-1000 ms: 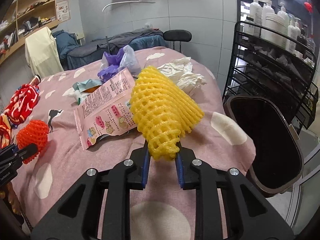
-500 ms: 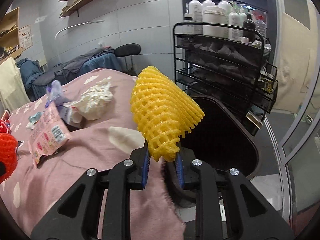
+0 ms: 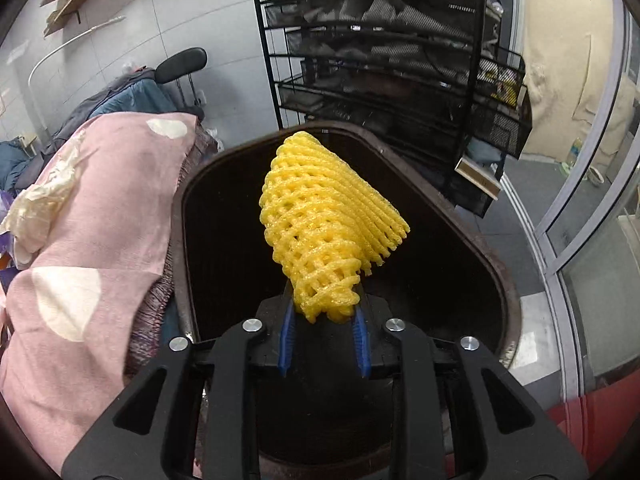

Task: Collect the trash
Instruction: 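Carry the yellow foam net over the brown bin and open the right tool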

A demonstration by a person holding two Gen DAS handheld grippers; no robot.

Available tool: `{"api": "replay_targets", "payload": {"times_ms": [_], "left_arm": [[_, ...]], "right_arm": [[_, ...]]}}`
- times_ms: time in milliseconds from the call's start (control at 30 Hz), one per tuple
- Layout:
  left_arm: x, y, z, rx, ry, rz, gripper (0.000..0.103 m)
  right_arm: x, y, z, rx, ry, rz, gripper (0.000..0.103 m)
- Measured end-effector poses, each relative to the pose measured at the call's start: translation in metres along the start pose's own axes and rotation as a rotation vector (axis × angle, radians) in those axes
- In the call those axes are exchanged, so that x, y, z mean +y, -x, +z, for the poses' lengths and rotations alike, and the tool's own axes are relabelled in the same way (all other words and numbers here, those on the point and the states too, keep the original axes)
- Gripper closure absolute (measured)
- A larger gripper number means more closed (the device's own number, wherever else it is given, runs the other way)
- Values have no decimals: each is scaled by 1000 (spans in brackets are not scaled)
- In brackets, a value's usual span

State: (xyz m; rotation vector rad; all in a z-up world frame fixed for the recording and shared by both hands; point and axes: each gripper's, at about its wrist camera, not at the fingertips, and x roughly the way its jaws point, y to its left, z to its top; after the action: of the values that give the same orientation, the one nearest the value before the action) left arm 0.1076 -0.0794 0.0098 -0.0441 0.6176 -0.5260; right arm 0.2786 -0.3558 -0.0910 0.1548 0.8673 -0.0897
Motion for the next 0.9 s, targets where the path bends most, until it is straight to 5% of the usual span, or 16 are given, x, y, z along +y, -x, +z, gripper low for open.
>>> {"api": "replay_targets", "payload": {"times_ms": [67, 133, 300, 633, 900], "left_arm": [[-3, -3, 3, 6, -7, -9, 79], [-6, -9, 7, 18, -13, -23, 79], [-12, -26, 10, 60, -16, -54, 79], [-25, -60, 34, 94, -40, -90, 79], [-37, -115, 62, 155, -63, -92, 79]], "right_arm": [[0, -1, -2, -9, -5, 0, 38], [1, -1, -4, -19, -6, -10, 30], [-2, 6, -10, -29, -22, 15, 28], [-3, 55, -33, -136, -23, 14, 9], [-6, 87, -52, -168, -31, 15, 8]]}}
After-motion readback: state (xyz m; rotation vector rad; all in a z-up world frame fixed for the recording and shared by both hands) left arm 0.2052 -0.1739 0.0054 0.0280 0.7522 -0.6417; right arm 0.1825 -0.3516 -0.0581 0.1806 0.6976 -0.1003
